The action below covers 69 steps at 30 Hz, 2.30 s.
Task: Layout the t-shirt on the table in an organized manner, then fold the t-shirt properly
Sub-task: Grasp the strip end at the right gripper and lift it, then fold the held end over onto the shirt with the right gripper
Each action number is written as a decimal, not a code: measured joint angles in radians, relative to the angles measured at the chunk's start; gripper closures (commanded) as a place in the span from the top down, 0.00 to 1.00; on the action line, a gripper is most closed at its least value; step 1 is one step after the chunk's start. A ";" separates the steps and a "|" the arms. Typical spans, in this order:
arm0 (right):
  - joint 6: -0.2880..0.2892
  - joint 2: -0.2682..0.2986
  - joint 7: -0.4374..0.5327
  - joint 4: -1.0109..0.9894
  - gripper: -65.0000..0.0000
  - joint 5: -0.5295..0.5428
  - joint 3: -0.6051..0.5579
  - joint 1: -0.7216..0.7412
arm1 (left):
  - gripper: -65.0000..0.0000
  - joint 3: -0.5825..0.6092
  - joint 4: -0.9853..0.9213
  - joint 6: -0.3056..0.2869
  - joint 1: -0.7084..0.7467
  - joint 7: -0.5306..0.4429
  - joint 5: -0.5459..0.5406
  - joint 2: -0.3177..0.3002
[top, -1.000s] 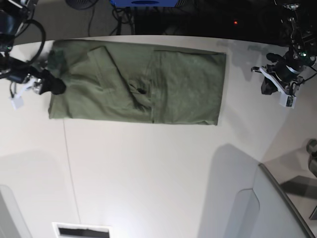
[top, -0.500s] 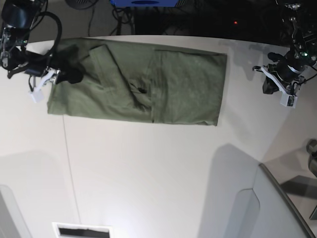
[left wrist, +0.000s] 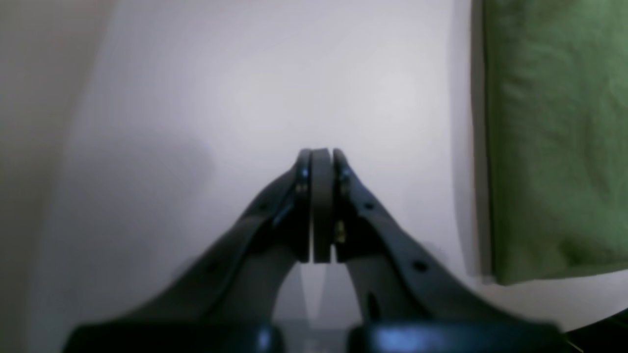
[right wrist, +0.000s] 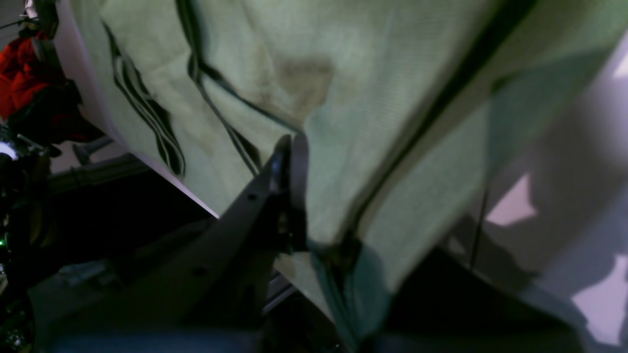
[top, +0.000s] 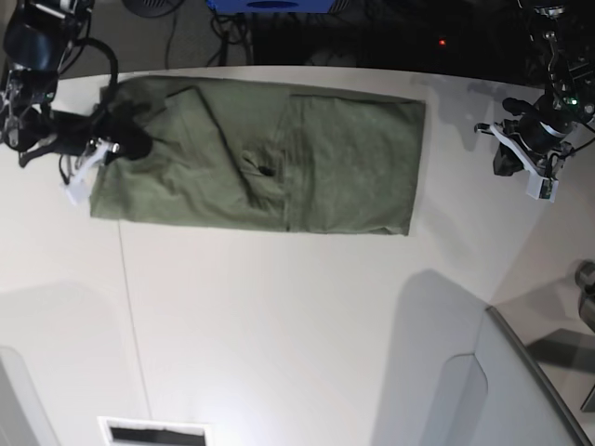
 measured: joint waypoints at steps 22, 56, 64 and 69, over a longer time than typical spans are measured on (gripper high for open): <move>-0.835 -0.122 0.132 0.636 0.00 -0.003 -0.725 -0.099 | 0.00 -0.091 -0.079 -0.001 -0.002 -0.007 0.239 -0.044; -0.946 -0.133 0.241 0.405 0.00 -0.003 -1.252 0.209 | 0.00 0.001 -0.206 0.000 -0.002 -0.105 0.230 0.006; -0.946 -0.133 0.254 0.388 0.00 0.000 -1.254 0.212 | 0.00 0.001 -0.206 0.000 -0.002 -0.105 0.229 0.006; -0.946 -0.132 0.301 0.352 0.00 0.001 -1.259 0.224 | 0.00 0.001 -0.207 0.000 -0.002 -0.105 0.229 0.006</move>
